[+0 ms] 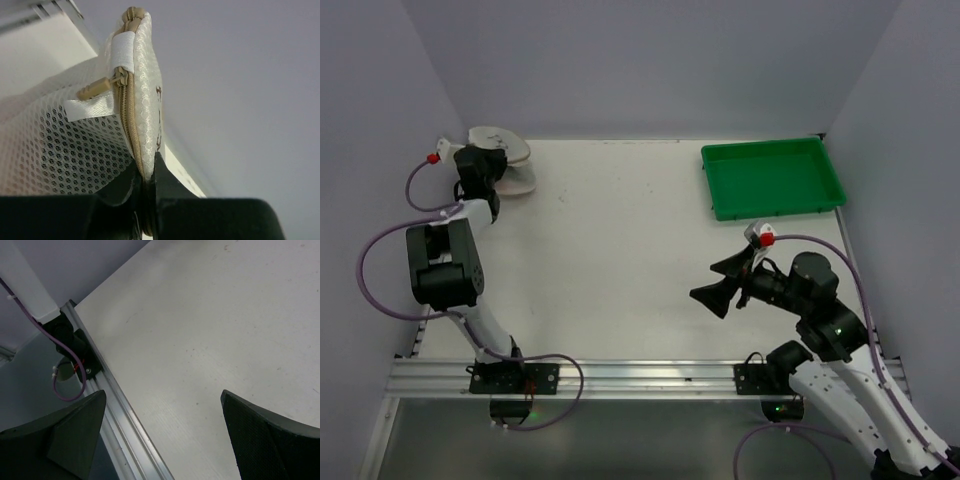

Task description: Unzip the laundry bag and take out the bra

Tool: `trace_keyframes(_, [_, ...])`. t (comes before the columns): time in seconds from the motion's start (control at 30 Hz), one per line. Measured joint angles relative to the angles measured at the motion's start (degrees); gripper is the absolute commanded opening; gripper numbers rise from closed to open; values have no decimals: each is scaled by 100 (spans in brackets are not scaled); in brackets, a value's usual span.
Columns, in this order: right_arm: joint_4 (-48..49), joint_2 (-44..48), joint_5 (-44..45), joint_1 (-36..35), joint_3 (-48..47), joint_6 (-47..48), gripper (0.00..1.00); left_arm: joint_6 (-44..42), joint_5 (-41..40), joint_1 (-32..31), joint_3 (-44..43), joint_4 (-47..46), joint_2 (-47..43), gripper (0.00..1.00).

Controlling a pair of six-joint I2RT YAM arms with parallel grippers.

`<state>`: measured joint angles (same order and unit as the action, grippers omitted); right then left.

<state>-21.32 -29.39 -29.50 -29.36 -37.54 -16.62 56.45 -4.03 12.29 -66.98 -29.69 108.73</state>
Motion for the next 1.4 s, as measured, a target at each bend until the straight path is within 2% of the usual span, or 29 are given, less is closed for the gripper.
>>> trace_keyframes(0.13, [-188,205,122,0,-166,-98,99,7,289,-503,769,474,-1211,0])
trace_keyframes(0.4, [-496,245,463,0,-323,-612,99,59,835,-2310,2420,769,-3585,0])
trace_keyframes(0.67, [-643,271,758,-4,-319,-1049,99,203,1080,-4205,3676,669,-4553,2])
trace_keyframes(0.7, [-616,286,774,-4,-297,-1082,99,251,1102,-4393,3886,658,-4634,5])
trace_keyframes(0.73, [-588,310,778,-4,-260,-1110,99,284,1113,-4529,4127,621,-4721,21])
trace_keyframes(0.8, [-516,315,785,-4,-151,-1172,99,367,1108,-4653,4647,605,-4918,45])
trace_keyframes(0.83, [-472,297,793,-4,-81,-1196,99,402,1093,-4658,4911,649,-5056,71])
trace_keyframes(0.93, [-293,122,811,-4,168,-1268,98,468,925,-4656,5396,1178,-5630,99])
trace_keyframes(1.03, [-57,-256,911,-4,409,-1329,98,284,592,-4653,5351,1989,-6325,100])
trace_keyframes(1.13, [114,-728,957,-20,538,-1379,97,-127,103,-4645,4697,3132,-6701,100])
trace_keyframes(1.27, [420,-1342,1110,-87,555,-1513,95,-863,-343,-4642,3397,4162,-6502,100])
trace_keyframes(1.4, [787,-1659,1290,-310,555,-1683,94,-1609,-516,-4642,2573,4610,-6011,100])
